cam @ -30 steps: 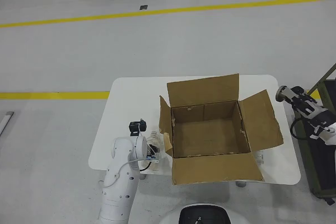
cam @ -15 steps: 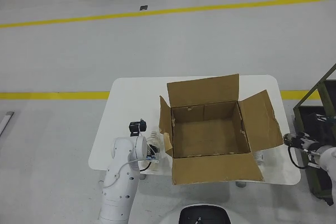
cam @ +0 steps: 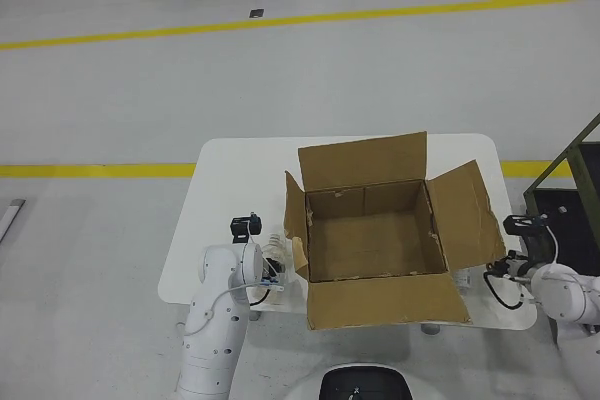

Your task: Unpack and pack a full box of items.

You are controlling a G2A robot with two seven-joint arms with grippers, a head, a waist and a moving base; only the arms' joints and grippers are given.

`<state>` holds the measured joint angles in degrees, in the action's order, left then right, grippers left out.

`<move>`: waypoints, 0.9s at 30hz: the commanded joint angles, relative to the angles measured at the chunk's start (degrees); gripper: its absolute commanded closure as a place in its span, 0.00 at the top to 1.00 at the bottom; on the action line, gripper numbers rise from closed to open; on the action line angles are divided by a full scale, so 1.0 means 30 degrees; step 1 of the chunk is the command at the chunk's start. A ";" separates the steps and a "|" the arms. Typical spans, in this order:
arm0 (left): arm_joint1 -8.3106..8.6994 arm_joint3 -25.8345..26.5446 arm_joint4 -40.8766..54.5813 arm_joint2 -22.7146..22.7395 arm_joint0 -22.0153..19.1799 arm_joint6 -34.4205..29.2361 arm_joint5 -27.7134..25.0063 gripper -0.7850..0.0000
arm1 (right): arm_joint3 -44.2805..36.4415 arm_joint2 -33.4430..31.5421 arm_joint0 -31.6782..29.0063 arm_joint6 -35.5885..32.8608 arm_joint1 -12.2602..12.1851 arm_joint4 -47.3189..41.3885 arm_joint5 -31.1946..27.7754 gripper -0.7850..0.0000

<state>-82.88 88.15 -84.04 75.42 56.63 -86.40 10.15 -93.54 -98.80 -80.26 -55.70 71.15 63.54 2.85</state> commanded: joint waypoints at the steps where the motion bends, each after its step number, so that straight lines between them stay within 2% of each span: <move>1: 0.0000 0.0000 0.0000 0.0000 0.0000 0.0000 0.0000 1.00 | 0.0583 0.0088 0.0243 -0.0037 -0.0037 0.0114 -0.0078 0.00; 2: 0.0000 0.0000 0.0000 0.0000 0.0000 0.0000 0.0000 1.00 | 0.0855 0.0152 0.0347 -0.0060 -0.0055 0.0206 -0.0146 0.00; 6: 0.0000 0.0000 0.0000 0.0000 0.0000 0.0000 0.0000 1.00 | 0.1560 0.0374 0.0651 0.0054 -0.0087 0.0153 -0.0218 0.16; 9: 0.0000 0.0000 0.0000 0.0000 0.0000 0.0000 0.0000 1.00 | 0.1976 0.0472 0.0804 0.0187 -0.0113 0.0022 -0.0309 0.31; 10: 0.0000 0.0000 0.0000 0.0000 0.0000 0.0000 0.0000 1.00 | 0.2049 0.0485 0.0830 0.0224 -0.0123 -0.0014 -0.0317 0.45; 12: 0.0000 0.0000 0.0000 0.0000 0.0000 0.0000 0.0000 1.00 | 0.2103 0.0469 0.0833 0.0277 -0.0144 -0.0143 -0.0310 0.49; 13: 0.0000 0.0000 0.0000 0.0000 0.0000 0.0000 0.0000 1.00 | 0.2080 0.0437 0.0813 0.0325 -0.0160 -0.0169 -0.0320 0.72; 15: 0.0000 0.0000 0.0000 0.0000 0.0000 0.0000 0.0000 1.00 | 0.1978 0.0317 0.0760 0.0466 -0.0181 -0.0465 -0.0351 0.66; 17: 0.0000 0.0000 0.0000 0.0000 0.0000 0.0000 0.0000 1.00 | 0.1732 0.0155 0.0657 0.0791 -0.0200 -0.0894 -0.0502 0.73; 20: 0.0000 0.0000 0.0000 0.0000 0.0000 0.0000 0.0000 1.00 | 0.0800 -0.0430 0.0355 0.2190 -0.0213 -0.2027 -0.0815 0.78; 21: 0.0000 0.0000 0.0000 0.0000 0.0000 0.0000 0.0000 1.00 | 0.0456 -0.0592 0.0120 0.2642 -0.0223 -0.2075 -0.0788 0.77; 22: 0.0000 0.0000 0.0000 0.0000 0.0000 0.0000 0.0000 1.00 | -0.0089 -0.0835 -0.0071 0.3614 -0.0204 -0.2448 -0.0732 0.68; 23: 0.0000 0.0000 0.0000 0.0000 0.0000 0.0000 0.0000 1.00 | -0.0532 -0.1121 -0.0327 0.4868 -0.0183 -0.2691 -0.0665 0.65; 24: 0.0000 0.0000 0.0000 0.0000 0.0000 0.0000 0.0000 1.00 | -0.0810 -0.1368 -0.0638 0.6060 -0.0163 -0.2518 -0.0261 0.36; 25: 0.0000 0.0000 0.0000 0.0000 0.0000 0.0000 0.0000 1.00 | -0.1271 -0.1542 -0.0834 0.7630 -0.0104 -0.2758 0.0050 0.00; 27: 0.0000 0.0000 0.0000 0.0000 0.0000 0.0000 0.0000 1.00 | -0.1917 -0.1604 -0.1373 1.0358 -0.0005 -0.2925 0.0046 0.00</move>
<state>-82.88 88.15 -84.04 75.42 56.63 -86.40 10.15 -98.07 -103.52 -83.45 -31.64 70.95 55.23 3.13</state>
